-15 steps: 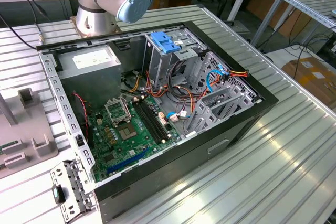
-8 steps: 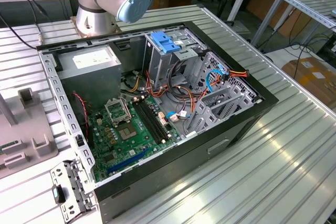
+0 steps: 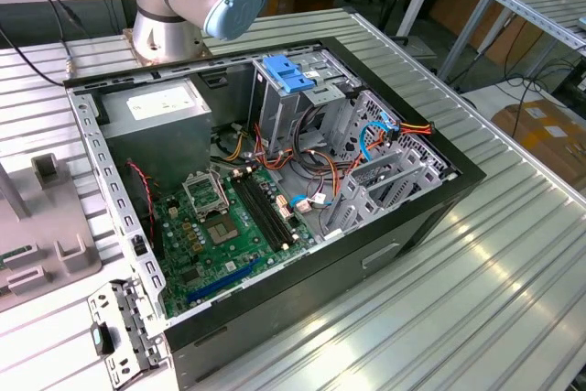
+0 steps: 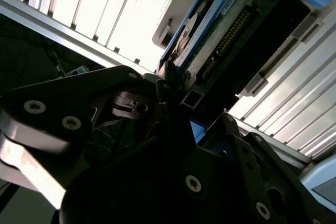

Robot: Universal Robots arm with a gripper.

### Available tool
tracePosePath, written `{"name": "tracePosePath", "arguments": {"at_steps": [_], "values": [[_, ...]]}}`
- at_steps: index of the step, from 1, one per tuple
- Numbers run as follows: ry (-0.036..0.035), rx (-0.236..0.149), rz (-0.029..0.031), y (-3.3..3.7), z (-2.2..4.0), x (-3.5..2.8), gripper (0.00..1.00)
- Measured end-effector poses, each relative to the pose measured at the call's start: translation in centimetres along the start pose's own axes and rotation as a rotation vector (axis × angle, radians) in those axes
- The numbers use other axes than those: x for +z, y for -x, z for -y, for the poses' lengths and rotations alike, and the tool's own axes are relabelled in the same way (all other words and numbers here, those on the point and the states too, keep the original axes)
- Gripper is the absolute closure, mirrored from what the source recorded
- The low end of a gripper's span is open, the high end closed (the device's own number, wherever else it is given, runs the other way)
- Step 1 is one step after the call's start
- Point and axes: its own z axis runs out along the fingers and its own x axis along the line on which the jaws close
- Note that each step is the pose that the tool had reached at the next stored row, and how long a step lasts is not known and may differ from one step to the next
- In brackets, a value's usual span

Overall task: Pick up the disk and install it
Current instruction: 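Pick up the disk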

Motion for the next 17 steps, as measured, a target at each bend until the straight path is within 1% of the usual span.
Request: {"name": "tracePosePath", "arguments": {"at_steps": [17], "values": [[-0.0001,0.000,0.0000,0.04,-0.05,-0.99,0.63]]}}
